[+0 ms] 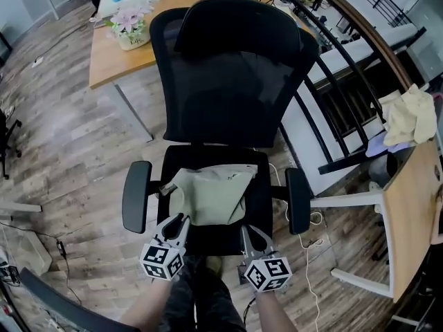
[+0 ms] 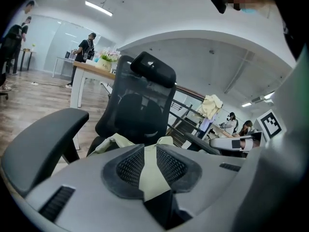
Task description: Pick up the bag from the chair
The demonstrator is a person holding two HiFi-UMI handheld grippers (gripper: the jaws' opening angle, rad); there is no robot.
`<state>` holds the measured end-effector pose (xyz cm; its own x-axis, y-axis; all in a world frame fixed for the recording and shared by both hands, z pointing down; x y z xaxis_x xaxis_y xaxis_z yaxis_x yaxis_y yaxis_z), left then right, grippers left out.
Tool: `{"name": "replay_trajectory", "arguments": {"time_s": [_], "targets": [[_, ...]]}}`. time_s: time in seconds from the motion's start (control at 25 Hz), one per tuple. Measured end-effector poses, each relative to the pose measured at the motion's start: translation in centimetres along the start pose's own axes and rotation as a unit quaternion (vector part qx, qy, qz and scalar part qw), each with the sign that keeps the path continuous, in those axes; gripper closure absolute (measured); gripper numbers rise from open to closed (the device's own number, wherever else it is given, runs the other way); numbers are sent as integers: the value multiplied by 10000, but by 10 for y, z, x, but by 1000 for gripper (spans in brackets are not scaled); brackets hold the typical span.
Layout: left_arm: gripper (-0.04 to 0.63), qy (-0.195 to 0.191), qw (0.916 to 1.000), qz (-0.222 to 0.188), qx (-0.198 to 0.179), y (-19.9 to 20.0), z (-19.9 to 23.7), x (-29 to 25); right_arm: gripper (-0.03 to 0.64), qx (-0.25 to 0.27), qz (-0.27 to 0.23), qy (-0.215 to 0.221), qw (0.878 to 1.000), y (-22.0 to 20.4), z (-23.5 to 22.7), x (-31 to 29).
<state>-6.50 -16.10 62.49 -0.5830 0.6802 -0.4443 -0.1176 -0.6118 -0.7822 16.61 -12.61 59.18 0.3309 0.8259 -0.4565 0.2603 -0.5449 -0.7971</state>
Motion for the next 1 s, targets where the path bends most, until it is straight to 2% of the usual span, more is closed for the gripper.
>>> {"name": "replay_trajectory", "arguments": {"time_s": [0.16,0.2,0.24,0.36,0.52,0.68,0.88,1.0], "targets": [[499,34,9997,166,172,-1,17,-23,609,-204,119,-170,9996,3,-14,-30],[486,29,9995,214,219,-1,21,-30,587,-278,150,-172,9994,4,-18,-38],[475,21,9993,264,275,-1,26,-37,523,-350,181,-174,9991,4,-22,-46],[455,-4,9976,449,519,-5,37,-54,520,-500,251,-358,9978,5,-37,-65],[453,35,9922,749,1001,-10,50,-73,484,-870,387,-670,9932,2,-61,-88],[446,299,9902,952,979,-8,62,-83,452,-1182,611,-820,9877,-3,-76,-111],[392,526,9867,1186,982,-11,72,-90,414,-1434,845,-868,9822,-8,-84,-139],[366,679,9836,1247,1115,-10,73,-89,396,-1640,932,-852,9783,-9,-88,-153]]}}
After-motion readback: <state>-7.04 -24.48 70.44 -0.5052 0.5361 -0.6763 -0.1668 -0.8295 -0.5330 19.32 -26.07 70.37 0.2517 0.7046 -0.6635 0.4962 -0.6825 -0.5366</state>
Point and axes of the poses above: the fingertips, and each gripper's own axes: x backward along the fingers, z to its left, y out of its top, the point moved 6 cm from there along x, backward along the fingers, and after that the axes turned 3 degrees about -y, right-handed, at the moved point
